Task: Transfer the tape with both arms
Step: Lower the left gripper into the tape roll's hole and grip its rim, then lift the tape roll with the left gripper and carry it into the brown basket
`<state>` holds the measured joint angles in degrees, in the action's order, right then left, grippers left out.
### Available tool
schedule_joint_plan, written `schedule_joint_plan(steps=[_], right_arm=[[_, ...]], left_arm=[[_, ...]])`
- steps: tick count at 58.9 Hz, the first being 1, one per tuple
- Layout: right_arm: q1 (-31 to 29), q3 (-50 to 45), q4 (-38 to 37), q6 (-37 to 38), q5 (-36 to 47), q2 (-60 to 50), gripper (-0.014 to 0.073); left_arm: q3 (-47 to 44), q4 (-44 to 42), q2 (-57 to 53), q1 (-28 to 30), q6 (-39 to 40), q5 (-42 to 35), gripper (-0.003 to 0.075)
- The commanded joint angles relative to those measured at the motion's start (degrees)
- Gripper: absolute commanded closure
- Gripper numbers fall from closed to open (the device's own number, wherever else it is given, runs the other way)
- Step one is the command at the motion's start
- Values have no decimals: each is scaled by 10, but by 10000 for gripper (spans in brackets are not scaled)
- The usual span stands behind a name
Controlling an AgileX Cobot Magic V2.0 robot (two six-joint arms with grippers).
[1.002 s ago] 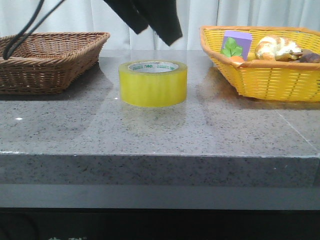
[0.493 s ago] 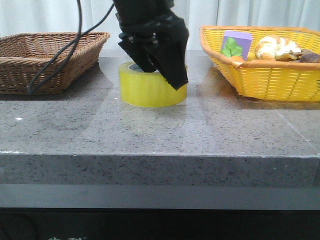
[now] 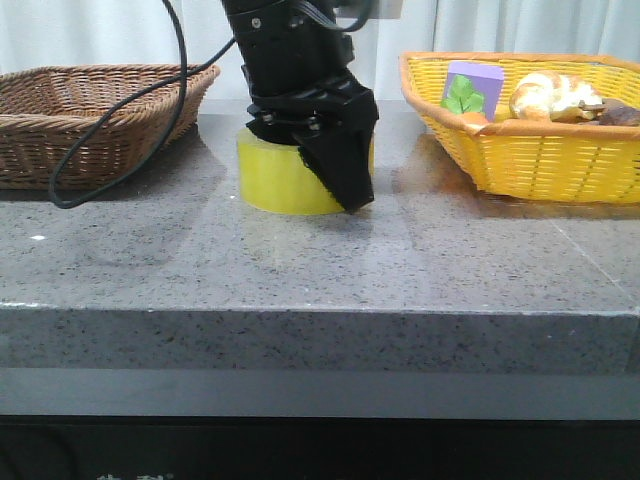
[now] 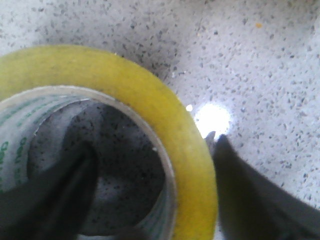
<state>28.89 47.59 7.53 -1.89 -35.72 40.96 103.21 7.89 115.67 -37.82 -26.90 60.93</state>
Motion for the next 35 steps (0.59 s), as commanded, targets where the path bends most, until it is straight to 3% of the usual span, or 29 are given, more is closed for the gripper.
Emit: schedule_joint_plan(steps=[1, 6, 11, 35], right_arm=[[-3, 15, -2, -1, 38, -3, 192], [-3, 15, -2, -1, 38, -3, 192], [-3, 15, -2, -1, 38, -3, 192], [-3, 15, -2, -1, 38, -3, 192]], left_arm=[[18, 11, -32, 0, 2, 4, 467], [18, 11, -32, 0, 2, 8, 587], [23, 11, -32, 0, 3, 18, 643], [126, 4, -48, 0, 15, 54, 657]])
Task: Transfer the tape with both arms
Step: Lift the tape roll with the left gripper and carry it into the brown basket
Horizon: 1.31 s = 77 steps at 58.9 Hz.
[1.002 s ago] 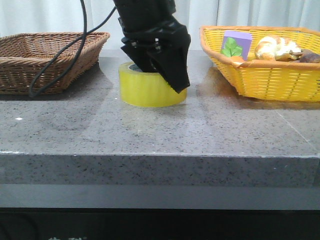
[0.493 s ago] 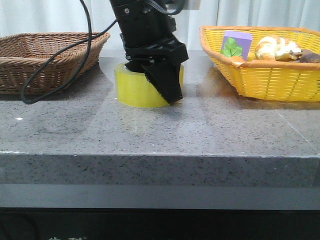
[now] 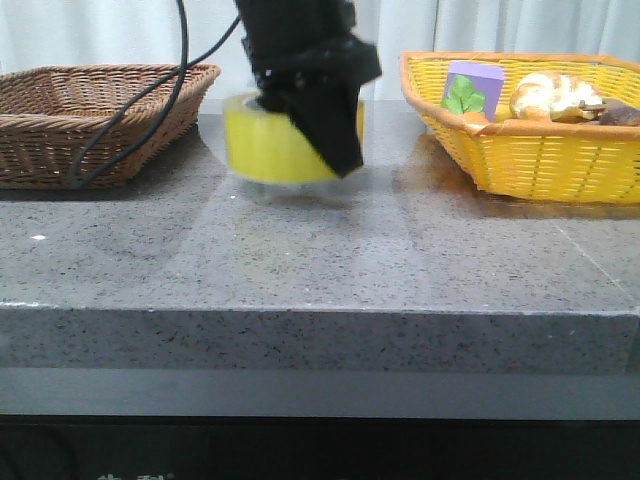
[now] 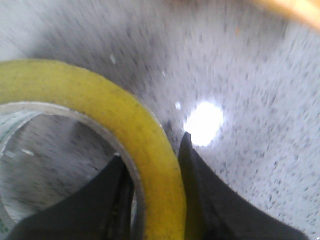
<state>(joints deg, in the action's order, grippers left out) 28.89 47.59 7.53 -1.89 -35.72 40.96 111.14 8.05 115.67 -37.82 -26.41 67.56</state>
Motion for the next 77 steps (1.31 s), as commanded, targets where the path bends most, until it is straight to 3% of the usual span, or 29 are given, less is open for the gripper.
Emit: schedule_joint_plan(steps=[1, 11, 23, 54, 74, 77], right_arm=[[-3, 15, -2, -1, 38, -3, 192], [-3, 15, -2, -1, 38, -3, 192], [-3, 15, -2, -1, 38, -3, 192], [-3, 15, -2, -1, 38, -3, 192], [-3, 15, -2, -1, 38, -3, 192], [-3, 15, -2, -1, 38, -3, 192]], left_arm=[[52, 1, -50, 0, 12, -11, 657], [110, -50, -61, 7, 56, 5, 657], [157, -52, -70, 52, 72, 47, 657], [135, -52, -66, 237, 99, 47, 657], [93, -52, -20, 268, 99, 38, 653], [93, -52, -6, 268, 99, 30, 623]])
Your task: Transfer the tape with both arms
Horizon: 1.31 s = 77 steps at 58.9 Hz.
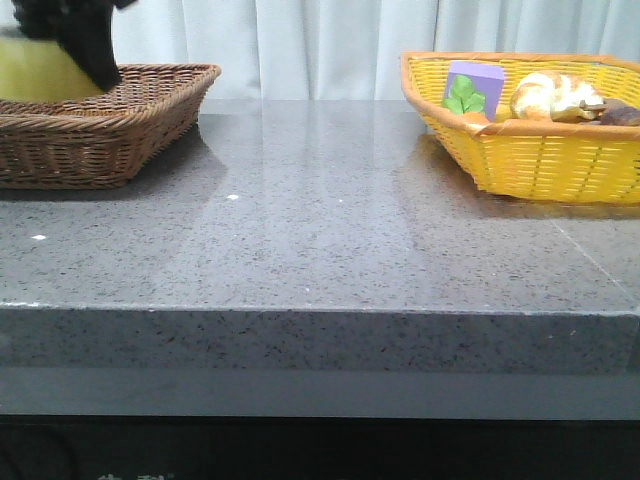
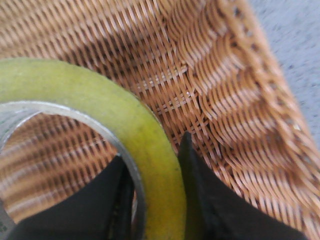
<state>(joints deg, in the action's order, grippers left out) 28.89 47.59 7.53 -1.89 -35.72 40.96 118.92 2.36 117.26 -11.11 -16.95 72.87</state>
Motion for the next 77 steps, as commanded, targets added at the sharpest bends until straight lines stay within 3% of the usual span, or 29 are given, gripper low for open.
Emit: schedule_joint_plan(steps=[1, 13, 18, 29, 41, 49, 77], right_arm=[[-3, 15, -2, -1, 38, -3, 192], [-3, 15, -2, -1, 38, -3, 192], [-3, 15, -2, -1, 38, -3, 192], [-3, 15, -2, -1, 38, -3, 192], [-3, 15, -2, -1, 38, -3, 192], [-3, 15, -2, -1, 38, -3, 192], [-3, 15, -2, -1, 38, -3, 192]], left_arm=[[15, 5, -19, 1, 6, -23, 610], [15, 10, -4, 1, 9, -25, 315], [16, 16, -8, 1, 9, -25, 261], [17, 17, -29, 1, 17, -25, 259], [16, 97, -85, -3, 21, -12, 259], [4, 104, -136, -22, 35, -6, 259], [-244, 50, -371, -148, 50, -62, 259]])
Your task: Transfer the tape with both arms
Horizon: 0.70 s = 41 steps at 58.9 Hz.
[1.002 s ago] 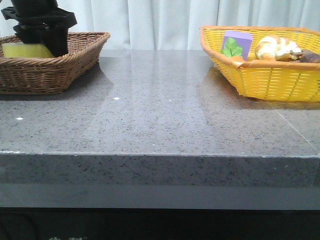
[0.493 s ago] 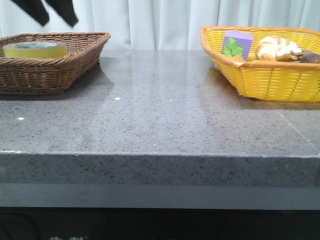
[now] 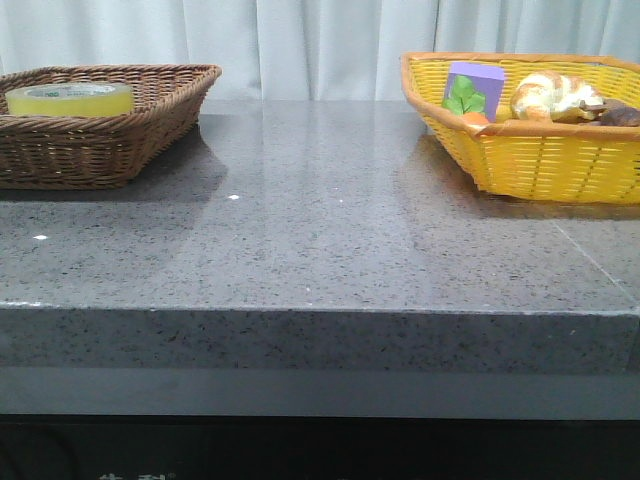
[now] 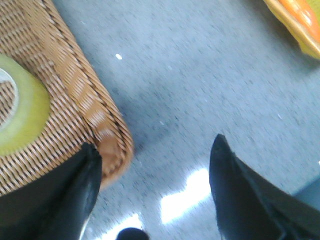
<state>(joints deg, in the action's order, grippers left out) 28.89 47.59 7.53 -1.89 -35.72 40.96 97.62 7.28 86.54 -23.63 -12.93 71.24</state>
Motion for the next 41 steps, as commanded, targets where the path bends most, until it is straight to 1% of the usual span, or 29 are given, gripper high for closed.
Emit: schedule_joint_plan(steps=[1, 10, 17, 21, 35, 41], right_arm=[[-3, 15, -2, -1, 38, -3, 192], [-3, 15, -2, -1, 38, -3, 192], [-3, 15, -2, -1, 38, -3, 192], [-3, 15, -2, -1, 38, -3, 192], [-3, 15, -1, -1, 38, -3, 192], [-3, 15, -1, -1, 39, -3, 192]], left_arm=[[-41, 0, -72, -29, 11, -50, 259], [-157, 0, -165, -56, 11, -99, 259], [-237, 0, -232, -62, 11, -122, 259], [-286, -4, -276, -62, 11, -150, 259], [-429, -8, -412, -62, 11, -292, 259], [-474, -8, -453, -62, 11, -342, 259]])
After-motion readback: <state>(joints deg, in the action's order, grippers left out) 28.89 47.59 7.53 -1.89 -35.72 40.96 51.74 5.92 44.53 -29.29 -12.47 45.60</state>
